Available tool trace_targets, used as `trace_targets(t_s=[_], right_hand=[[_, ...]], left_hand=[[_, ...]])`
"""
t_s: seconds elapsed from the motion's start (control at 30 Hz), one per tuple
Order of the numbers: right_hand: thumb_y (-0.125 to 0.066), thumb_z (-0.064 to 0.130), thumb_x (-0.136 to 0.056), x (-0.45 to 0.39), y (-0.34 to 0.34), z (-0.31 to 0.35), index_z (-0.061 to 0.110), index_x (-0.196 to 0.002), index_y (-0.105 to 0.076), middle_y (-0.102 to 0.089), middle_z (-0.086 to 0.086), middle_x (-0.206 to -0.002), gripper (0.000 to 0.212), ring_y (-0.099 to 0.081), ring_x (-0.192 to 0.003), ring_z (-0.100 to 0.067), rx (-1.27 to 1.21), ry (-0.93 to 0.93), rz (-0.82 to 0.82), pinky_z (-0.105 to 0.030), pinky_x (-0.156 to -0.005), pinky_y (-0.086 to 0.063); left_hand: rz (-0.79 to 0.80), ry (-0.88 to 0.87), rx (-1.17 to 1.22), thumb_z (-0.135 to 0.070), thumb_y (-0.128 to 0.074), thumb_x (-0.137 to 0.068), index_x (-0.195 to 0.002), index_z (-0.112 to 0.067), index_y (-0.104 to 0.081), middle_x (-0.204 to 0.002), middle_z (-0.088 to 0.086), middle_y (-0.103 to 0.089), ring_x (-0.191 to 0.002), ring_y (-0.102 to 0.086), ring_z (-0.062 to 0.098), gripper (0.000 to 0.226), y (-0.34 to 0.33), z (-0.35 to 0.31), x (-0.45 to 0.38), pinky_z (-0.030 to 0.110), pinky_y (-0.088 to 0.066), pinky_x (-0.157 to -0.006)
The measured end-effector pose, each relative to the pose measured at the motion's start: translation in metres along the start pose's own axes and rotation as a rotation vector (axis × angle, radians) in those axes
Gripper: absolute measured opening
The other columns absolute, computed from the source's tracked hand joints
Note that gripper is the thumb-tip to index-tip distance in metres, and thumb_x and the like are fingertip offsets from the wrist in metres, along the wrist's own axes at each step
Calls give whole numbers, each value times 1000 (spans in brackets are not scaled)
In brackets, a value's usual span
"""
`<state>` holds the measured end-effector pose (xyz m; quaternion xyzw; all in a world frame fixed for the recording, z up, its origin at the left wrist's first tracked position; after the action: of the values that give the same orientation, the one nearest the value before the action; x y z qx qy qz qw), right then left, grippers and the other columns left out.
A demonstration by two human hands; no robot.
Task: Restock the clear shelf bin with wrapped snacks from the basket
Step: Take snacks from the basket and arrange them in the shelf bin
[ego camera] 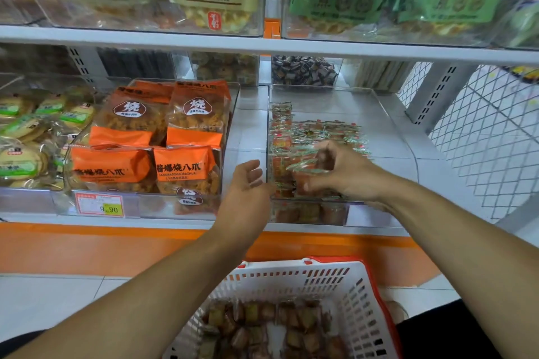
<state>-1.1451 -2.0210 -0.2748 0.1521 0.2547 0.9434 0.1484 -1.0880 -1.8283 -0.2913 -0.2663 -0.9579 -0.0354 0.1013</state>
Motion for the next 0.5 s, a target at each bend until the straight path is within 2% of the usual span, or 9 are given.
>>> trace_targets(t_s=[0.07, 0.13, 0.17, 0.23, 0.3, 0.33, 0.4, 0.43, 0.5], right_hand=[[-90, 26, -64, -3, -14, 3, 41, -102, -54, -64, 18, -94, 55, -63, -84, 5, -16, 10, 18, -14, -67, -48], [-91, 26, -67, -6, -26, 5, 35, -112, -58, -69, 17, -99, 56, -66, -93, 1, -18, 16, 40, -20, -83, -53], [-90, 26, -68, -5, -30, 7, 31, -120, -59, -69, 16, -103, 60, -65, -99, -2, -5, 17, 43, -24, -89, -53], [-91, 24, -69, -2, -34, 12, 29, -133, -53, -64, 18, -108, 75, -63, -107, -7, 6, 4, 7, -25, -93, -51], [-90, 19, -69, 2, -35, 12, 30, -143, -44, -60, 14, -118, 88, -61, -113, -13, -2, -23, -10, -30, -95, -52], [-88, 15, -71, 5, -37, 12, 31, -147, -39, -59, 9, -128, 92, -59, -118, -16, 8, -47, 15, -31, -94, -53], [-79, 4, -79, 8, -42, 12, 32, -154, -26, -49, 2, -145, 95, -50, -130, -20, 33, -89, 96, -30, -91, -53], [-72, -2, -83, 9, -44, 13, 30, -155, -24, -49, 1, -145, 92, -50, -129, -19, 3, -96, 126, -29, -92, -53], [-57, -14, -85, 8, -44, 15, 26, -145, -41, -61, 7, -117, 74, -58, -106, -10, -146, -94, 136, -23, -83, -54]], left_hand=[[13, -2, -7, -11, -56, -98, -141, -31, -44, -127, -15, -57, -112, -56, 6, 49, -3, 2, 0, 19, -43, -79], [7, -24, -29, -11, -59, -97, -137, -31, -46, -111, -26, -56, -101, -55, -4, 47, -5, 3, 0, 12, -44, -67], [4, -33, -36, -10, -60, -96, -136, -31, -46, -107, -28, -55, -100, -55, -4, 47, -6, 3, 1, 9, -45, -65], [-2, -44, -54, -9, -62, -96, -135, -30, -46, -107, -27, -54, -107, -57, 4, 47, -7, 3, 2, 12, -50, -70], [-10, -52, -80, -8, -62, -96, -134, -30, -46, -108, -25, -55, -112, -57, 10, 47, -6, 4, 2, 24, -53, -85], [-8, -59, -99, -8, -61, -96, -133, -32, -46, -106, -27, -54, -110, -56, 8, 47, -6, 4, 1, 24, -52, -87], [6, -75, -142, -7, -59, -96, -131, -36, -43, -101, -35, -50, -100, -54, -3, 48, -6, 6, 2, 13, -45, -77], [12, -81, -150, -7, -58, -96, -131, -37, -42, -99, -36, -48, -96, -53, -8, 49, -6, 6, 2, 9, -42, -74], [15, -89, -147, -7, -59, -96, -128, -38, -40, -98, -37, -48, -89, -50, -15, 48, -7, 7, 2, 6, -42, -71]])
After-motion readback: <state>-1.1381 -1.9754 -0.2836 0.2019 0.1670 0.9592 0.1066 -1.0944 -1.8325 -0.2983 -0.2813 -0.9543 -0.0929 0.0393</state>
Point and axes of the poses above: each hand's wrist, its own x-axis away from the middle knuckle, its own y-axis out of the back of the hand, z = x × y, the point moved 3 cm from there along -x, towards the middle knuckle
